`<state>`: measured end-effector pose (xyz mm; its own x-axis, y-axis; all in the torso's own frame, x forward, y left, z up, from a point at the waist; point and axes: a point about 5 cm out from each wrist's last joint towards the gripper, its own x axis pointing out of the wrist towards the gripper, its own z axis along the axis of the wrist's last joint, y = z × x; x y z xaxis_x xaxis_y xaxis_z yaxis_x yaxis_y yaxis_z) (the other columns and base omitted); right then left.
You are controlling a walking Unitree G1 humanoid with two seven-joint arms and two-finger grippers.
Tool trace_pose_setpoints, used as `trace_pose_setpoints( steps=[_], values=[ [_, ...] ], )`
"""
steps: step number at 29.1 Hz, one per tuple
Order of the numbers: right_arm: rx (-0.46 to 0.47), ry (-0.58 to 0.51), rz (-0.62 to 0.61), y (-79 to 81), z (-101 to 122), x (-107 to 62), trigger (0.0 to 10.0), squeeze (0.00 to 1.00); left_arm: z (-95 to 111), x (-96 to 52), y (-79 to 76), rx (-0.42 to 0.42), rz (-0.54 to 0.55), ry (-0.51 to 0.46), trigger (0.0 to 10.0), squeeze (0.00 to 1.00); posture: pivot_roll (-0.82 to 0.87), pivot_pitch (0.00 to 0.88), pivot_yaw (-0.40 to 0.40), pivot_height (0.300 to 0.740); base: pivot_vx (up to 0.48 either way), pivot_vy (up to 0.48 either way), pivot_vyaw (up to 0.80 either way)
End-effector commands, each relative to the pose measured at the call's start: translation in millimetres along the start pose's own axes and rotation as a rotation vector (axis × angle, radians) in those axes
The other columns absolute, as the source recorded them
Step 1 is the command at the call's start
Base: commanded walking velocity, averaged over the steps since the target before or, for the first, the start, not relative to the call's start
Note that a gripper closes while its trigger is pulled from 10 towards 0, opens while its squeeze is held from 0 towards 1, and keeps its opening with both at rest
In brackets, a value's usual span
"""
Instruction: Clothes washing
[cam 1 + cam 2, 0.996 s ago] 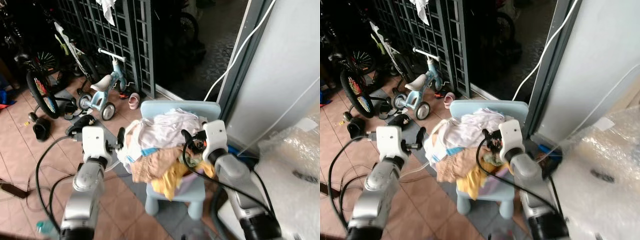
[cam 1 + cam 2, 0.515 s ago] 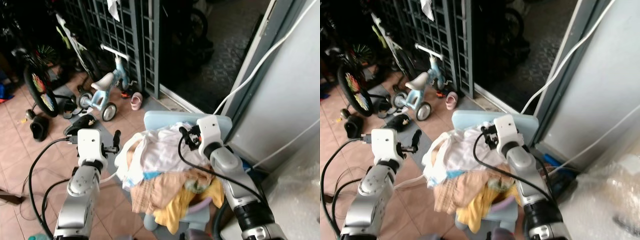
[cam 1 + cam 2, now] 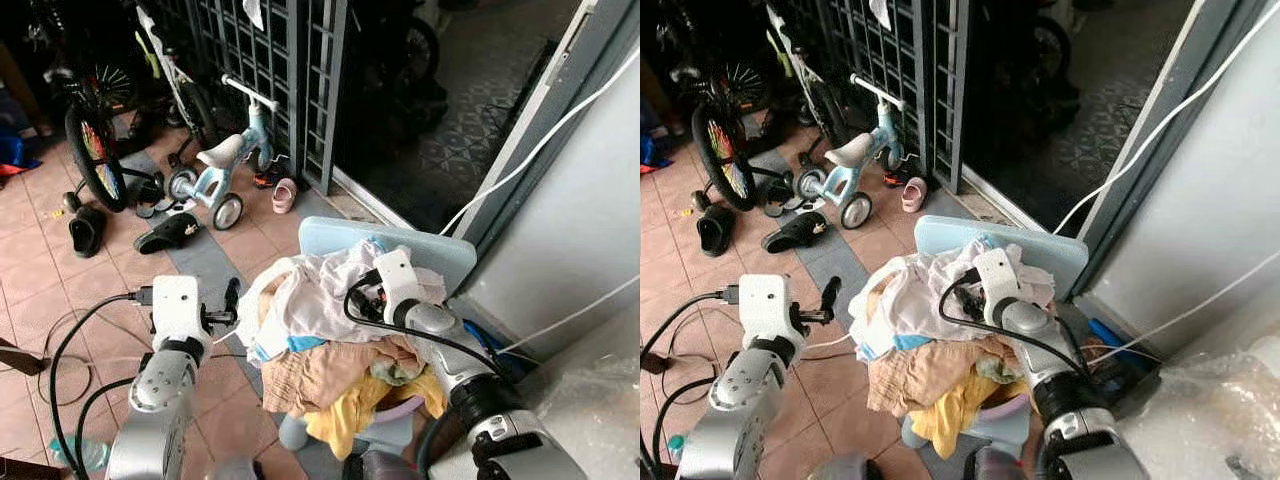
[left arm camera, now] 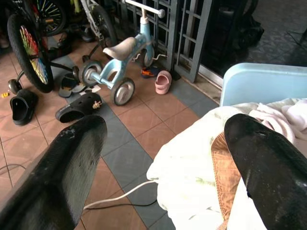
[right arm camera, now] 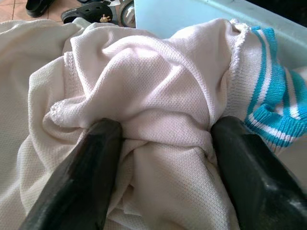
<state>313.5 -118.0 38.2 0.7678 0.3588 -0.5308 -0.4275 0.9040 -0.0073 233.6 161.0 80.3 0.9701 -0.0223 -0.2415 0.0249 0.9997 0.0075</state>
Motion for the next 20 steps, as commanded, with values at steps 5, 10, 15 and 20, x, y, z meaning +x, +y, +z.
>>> trace_pose_setpoints(
  steps=[5,10,15,20],
  values=[
    [0.066,0.096,0.008,3.0,-16.9,3.3,0.0,0.0,2.6,-1.0,-4.3,0.01,-0.025,0.009,10.0,0.0,0.06,0.093,-0.019,0.74,0.0,0.0,0.0],
    [0.088,0.148,-0.004,2.9,-27.6,2.2,0.0,0.0,2.4,0.4,-2.6,0.023,-0.025,0.019,10.0,0.0,0.06,0.094,-0.014,0.74,0.0,0.0,0.0],
    [0.117,0.198,0.005,4.3,-38.2,0.6,0.0,0.0,3.8,1.7,-3.0,0.029,-0.024,0.019,10.0,0.0,0.06,0.093,-0.017,0.74,0.0,0.0,0.0],
    [0.131,0.223,0.048,9.9,-43.7,-0.1,0.0,0.0,4.7,4.6,-5.5,0.035,-0.021,0.015,10.0,0.0,0.05,0.085,-0.023,0.74,0.0,0.0,0.0]
  ],
)
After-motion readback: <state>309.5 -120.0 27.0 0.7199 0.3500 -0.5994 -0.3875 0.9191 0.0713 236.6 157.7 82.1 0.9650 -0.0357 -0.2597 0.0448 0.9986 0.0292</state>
